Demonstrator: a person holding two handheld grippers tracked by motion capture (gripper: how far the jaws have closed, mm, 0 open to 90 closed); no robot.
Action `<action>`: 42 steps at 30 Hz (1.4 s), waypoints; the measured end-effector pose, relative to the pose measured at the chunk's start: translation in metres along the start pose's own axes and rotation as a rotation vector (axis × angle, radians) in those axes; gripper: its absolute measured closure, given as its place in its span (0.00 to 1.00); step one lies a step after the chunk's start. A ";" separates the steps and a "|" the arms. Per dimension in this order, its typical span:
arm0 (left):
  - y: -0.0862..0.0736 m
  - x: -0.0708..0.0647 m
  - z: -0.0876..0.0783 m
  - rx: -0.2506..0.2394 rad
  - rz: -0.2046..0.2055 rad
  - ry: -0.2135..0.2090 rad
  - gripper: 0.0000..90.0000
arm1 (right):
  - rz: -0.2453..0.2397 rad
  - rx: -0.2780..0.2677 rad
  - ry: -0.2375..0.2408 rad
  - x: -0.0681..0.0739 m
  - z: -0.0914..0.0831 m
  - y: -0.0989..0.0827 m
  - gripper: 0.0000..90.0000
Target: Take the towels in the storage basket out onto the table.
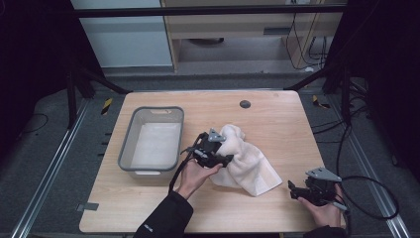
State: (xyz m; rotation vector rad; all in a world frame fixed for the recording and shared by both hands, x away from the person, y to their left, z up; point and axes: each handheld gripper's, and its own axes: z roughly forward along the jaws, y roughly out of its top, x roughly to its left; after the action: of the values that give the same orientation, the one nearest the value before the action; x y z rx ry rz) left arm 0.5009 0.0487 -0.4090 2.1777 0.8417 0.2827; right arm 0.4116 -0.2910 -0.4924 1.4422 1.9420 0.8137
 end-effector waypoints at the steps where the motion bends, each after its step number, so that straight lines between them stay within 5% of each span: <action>1: -0.001 0.000 0.000 0.001 0.003 0.000 0.53 | 0.000 0.000 0.000 0.000 0.000 0.000 0.07; 18: -0.003 0.004 -0.015 -0.014 0.026 -0.004 0.31 | 0.001 -0.005 -0.003 -0.001 0.000 0.000 0.07; 33: -0.008 0.008 -0.063 -0.075 0.046 0.016 0.28 | 0.009 -0.014 0.000 -0.001 -0.001 0.000 0.07; 42: -0.025 0.025 -0.093 -0.114 0.002 0.040 0.29 | 0.013 -0.016 0.004 -0.001 -0.002 0.001 0.10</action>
State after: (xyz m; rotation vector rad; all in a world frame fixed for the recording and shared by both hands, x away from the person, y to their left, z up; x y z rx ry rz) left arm 0.4667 0.1310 -0.3657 2.0727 0.8259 0.3672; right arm 0.4108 -0.2919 -0.4907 1.4469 1.9267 0.8367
